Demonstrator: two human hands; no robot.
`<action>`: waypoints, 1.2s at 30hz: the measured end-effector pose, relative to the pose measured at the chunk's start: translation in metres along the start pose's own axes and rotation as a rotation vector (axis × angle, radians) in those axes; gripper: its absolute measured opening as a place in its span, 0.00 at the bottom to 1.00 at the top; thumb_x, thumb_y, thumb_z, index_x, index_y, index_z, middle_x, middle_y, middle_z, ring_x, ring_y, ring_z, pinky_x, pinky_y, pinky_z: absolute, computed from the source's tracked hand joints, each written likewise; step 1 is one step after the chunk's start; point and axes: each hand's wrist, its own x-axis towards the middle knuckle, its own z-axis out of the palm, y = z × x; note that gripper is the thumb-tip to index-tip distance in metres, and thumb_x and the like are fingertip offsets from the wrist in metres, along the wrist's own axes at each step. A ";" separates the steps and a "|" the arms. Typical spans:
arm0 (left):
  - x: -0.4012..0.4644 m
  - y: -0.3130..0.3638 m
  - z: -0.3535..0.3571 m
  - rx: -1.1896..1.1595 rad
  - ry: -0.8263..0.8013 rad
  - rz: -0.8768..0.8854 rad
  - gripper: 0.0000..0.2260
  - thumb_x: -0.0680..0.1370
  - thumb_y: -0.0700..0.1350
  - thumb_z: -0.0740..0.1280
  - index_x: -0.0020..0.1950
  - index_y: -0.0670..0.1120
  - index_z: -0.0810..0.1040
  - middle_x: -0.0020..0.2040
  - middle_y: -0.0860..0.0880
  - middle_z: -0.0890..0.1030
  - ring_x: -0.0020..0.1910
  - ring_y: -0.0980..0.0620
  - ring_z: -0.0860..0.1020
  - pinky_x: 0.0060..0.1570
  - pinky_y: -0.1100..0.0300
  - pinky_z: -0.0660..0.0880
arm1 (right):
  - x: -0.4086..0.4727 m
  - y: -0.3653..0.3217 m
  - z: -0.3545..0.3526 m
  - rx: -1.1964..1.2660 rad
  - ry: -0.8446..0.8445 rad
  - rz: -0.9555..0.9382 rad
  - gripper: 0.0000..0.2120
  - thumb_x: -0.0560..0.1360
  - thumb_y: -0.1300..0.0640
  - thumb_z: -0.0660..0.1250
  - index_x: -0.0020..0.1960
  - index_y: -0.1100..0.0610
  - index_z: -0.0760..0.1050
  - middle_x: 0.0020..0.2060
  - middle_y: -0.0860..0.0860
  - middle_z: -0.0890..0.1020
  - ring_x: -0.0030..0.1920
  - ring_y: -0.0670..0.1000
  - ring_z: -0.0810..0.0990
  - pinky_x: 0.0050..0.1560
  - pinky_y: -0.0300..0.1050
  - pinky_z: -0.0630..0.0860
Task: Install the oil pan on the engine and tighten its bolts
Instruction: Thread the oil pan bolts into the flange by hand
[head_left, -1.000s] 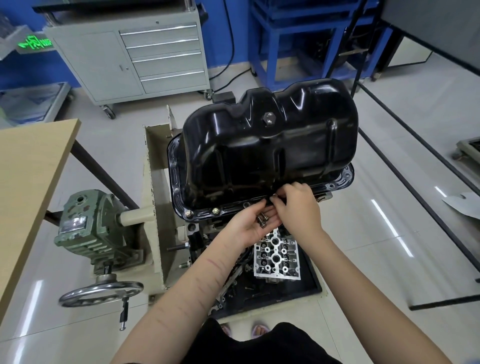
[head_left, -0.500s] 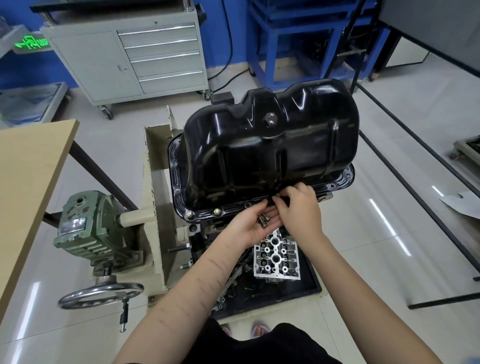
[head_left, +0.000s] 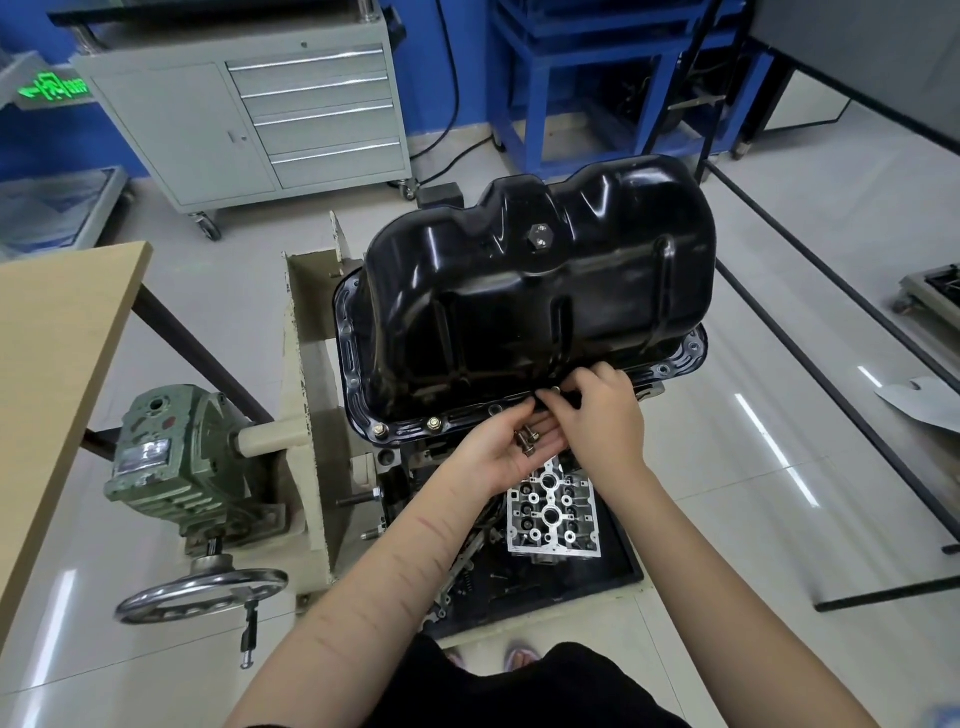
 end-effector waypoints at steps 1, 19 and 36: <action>0.000 0.000 0.000 0.005 0.001 0.000 0.12 0.80 0.43 0.58 0.43 0.36 0.75 0.32 0.42 0.83 0.48 0.45 0.78 0.52 0.51 0.73 | -0.001 0.000 0.000 0.006 -0.003 0.002 0.16 0.72 0.48 0.69 0.46 0.62 0.78 0.45 0.57 0.77 0.52 0.56 0.71 0.44 0.46 0.67; -0.005 0.003 0.002 0.029 0.007 -0.020 0.12 0.80 0.43 0.59 0.45 0.35 0.75 0.42 0.40 0.79 0.42 0.45 0.78 0.52 0.49 0.73 | -0.007 0.001 -0.003 0.084 0.025 -0.016 0.11 0.73 0.55 0.67 0.48 0.63 0.79 0.47 0.57 0.77 0.54 0.56 0.71 0.47 0.44 0.66; -0.009 0.003 0.001 0.088 -0.062 -0.099 0.16 0.80 0.48 0.57 0.46 0.36 0.75 0.43 0.41 0.78 0.37 0.49 0.77 0.40 0.56 0.75 | -0.060 -0.013 -0.006 0.015 -0.015 -0.074 0.08 0.66 0.55 0.74 0.43 0.59 0.82 0.48 0.54 0.77 0.53 0.56 0.72 0.55 0.47 0.66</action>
